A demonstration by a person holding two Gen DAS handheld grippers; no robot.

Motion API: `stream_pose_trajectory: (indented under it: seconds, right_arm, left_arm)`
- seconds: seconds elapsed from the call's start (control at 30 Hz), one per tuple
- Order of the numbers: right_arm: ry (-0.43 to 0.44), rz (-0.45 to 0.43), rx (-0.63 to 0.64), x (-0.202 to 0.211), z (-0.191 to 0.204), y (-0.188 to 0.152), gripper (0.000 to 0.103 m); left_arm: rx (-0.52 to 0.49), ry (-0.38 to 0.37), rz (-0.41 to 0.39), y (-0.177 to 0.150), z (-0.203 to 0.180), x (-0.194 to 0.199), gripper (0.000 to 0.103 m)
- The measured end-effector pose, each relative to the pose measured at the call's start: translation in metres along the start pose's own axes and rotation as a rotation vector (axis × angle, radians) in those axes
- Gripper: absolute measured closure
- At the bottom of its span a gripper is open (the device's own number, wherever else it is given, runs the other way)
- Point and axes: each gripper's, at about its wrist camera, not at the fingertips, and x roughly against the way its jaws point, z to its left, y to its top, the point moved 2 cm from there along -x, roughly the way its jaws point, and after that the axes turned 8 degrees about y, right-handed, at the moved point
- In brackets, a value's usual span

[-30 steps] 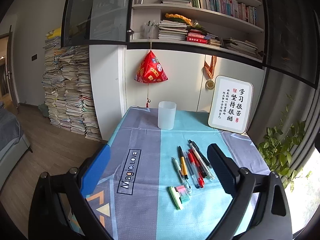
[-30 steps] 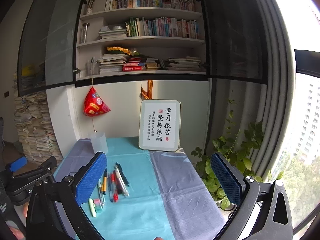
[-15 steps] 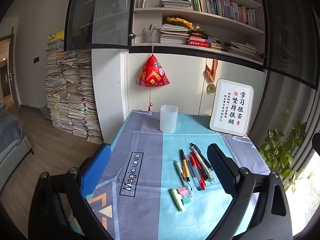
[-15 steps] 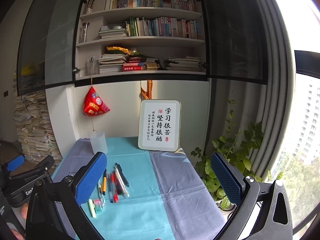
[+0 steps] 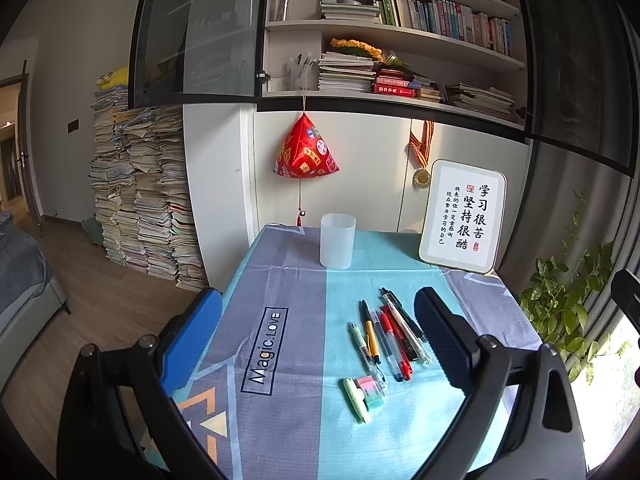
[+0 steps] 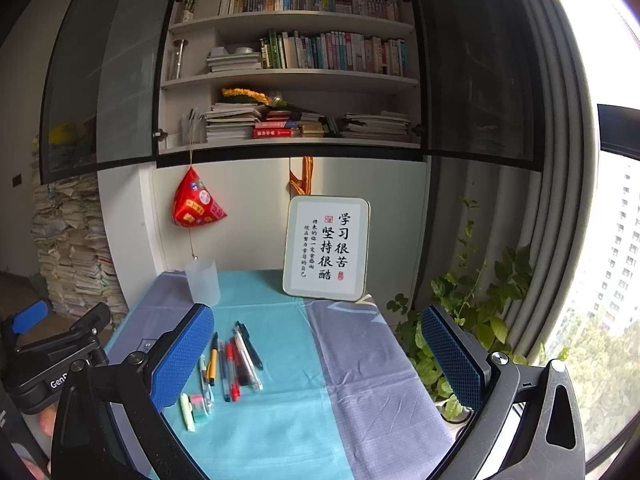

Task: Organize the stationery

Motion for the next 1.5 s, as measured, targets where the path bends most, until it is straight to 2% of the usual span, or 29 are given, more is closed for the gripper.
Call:
stream_pose_trajectory:
  seconds: [0.5,0.67,0.8,0.87,0.97,1.07,1.23,1.4,1.5]
  right_arm:
    - [-0.001,0.015,-0.012,-0.008,-0.001,-0.005,0.000]
    - [-0.032,0.003,-0.007,-0.023,0.001,-0.011,0.000]
    - [0.057,-0.036,-0.054,-0.044,-0.002,-0.020,0.000]
    - [0.062,-0.010,-0.039,-0.061,-0.001,-0.025,0.000]
    - [0.016,0.114,-0.001,-0.097,0.004,-0.035,0.000]
    - [0.030,0.225,-0.006,-0.132,0.006,-0.049,0.000]
    - [0.135,0.410,-0.123,-0.189,0.000,-0.076,0.000]
    - [0.150,0.501,-0.170,-0.219,0.001,-0.094,0.000]
    - [0.145,0.527,-0.166,-0.223,0.003,-0.097,0.000]
  left_arm:
    - [-0.014,0.028,-0.008,-0.002,-0.004,-0.006,0.006]
    - [-0.008,-0.049,-0.072,-0.007,-0.004,-0.010,0.006]
    - [0.040,-0.101,-0.111,-0.011,-0.001,-0.017,0.003]
    - [0.033,-0.083,-0.105,-0.012,-0.004,-0.026,0.001]
    - [-0.010,-0.032,-0.082,-0.016,-0.013,-0.044,0.001]
    - [-0.048,-0.024,-0.002,-0.026,-0.018,-0.071,0.001]
    - [-0.088,-0.010,0.289,-0.055,-0.020,-0.143,0.002]
    - [-0.087,0.011,0.469,-0.084,-0.011,-0.186,0.003]
    - [-0.113,0.006,0.557,-0.096,-0.009,-0.195,0.010]
